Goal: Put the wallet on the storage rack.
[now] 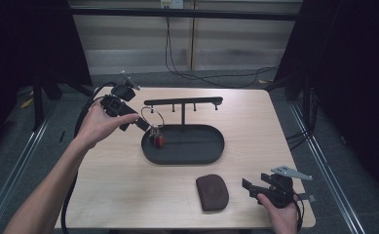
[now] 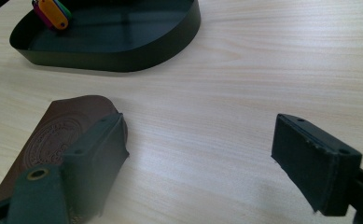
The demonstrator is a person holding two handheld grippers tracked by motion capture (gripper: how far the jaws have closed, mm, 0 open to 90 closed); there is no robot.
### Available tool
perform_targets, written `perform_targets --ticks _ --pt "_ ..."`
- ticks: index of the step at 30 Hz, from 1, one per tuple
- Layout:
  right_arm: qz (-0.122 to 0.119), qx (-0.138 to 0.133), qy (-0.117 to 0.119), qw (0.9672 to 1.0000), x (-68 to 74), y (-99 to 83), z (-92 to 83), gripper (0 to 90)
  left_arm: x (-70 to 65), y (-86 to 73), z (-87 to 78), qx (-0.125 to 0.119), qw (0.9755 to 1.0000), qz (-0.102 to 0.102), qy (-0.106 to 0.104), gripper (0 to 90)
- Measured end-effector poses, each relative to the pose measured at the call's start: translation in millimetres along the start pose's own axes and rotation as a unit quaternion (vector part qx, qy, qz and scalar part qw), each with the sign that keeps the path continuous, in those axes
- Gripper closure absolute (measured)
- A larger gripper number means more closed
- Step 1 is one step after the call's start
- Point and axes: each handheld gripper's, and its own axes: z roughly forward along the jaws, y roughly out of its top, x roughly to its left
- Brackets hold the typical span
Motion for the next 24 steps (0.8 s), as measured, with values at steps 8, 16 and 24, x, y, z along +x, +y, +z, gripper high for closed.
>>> perform_targets --ticks 8,16,24 --pt "0.002 -0.002 -0.002 1.0000 -1.1 -0.1 -1.0 17.8 1.8 -25.4 11.2 -0.040 0.9990 -0.003 -0.021 24.7" --pt "0.003 -0.001 -0.002 1.0000 -1.5 -0.3 -1.0 17.7 10.8 -57.4 24.7 -0.058 0.9980 0.006 -0.027 17.3" --pt "0.002 -0.001 -0.003 1.0000 -1.2 -0.1 -0.4 17.7 20.1 -94.2 37.3 -0.090 0.9956 -0.009 -0.025 17.1"
